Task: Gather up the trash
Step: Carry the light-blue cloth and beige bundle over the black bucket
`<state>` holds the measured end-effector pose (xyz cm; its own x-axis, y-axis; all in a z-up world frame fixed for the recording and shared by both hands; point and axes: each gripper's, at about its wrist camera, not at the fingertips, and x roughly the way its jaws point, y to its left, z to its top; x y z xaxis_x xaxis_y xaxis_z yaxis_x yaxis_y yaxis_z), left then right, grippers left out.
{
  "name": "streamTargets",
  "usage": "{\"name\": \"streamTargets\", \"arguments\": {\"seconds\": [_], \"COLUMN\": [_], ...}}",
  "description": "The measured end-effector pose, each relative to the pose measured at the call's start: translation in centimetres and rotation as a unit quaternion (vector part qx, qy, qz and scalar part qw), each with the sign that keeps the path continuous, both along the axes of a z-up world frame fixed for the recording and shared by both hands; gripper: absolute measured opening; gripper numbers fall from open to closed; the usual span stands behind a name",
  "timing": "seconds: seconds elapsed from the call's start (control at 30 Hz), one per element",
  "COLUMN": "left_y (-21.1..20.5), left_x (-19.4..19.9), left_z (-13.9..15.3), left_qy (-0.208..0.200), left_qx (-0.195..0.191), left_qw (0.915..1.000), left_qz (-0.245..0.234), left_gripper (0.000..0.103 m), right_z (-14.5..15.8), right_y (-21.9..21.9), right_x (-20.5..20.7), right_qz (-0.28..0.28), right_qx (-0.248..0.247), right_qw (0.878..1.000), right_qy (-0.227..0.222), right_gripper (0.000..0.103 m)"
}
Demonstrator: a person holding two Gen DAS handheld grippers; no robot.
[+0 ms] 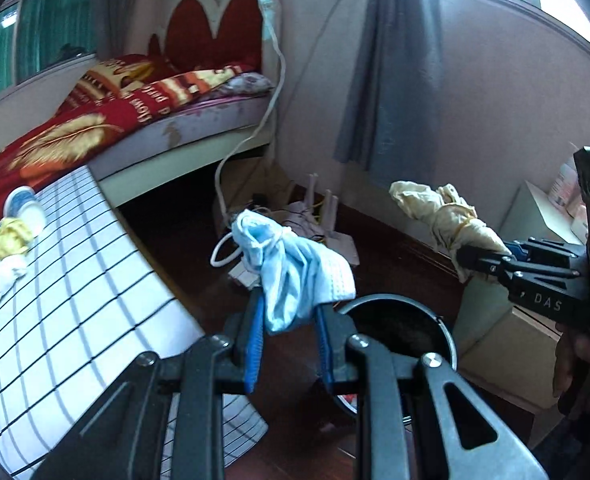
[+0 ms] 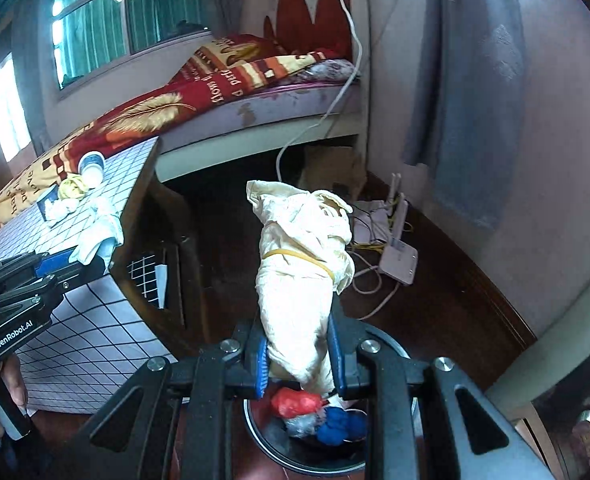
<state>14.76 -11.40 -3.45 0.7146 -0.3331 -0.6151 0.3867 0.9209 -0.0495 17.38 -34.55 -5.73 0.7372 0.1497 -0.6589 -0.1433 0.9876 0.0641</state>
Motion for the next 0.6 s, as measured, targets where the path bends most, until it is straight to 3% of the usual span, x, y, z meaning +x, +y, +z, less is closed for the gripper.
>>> {"name": "streamTargets", "arguments": {"seconds": [0.6], "left_y": [-7.2], "left_x": [1.0], "left_z": [-4.4], "left_qy": [0.052], "left_qx": [0.026], "left_qw": [0.9954], "left_qz": [-0.077], "left_gripper": [0.025], "right_z": [-4.0], "right_y": [-5.3], "right_x": [-2.1], "right_qz": [-0.032], "right_qx": [-0.030], "right_qw": [0.998], "right_qy": [0.042], "right_gripper": [0.026]}}
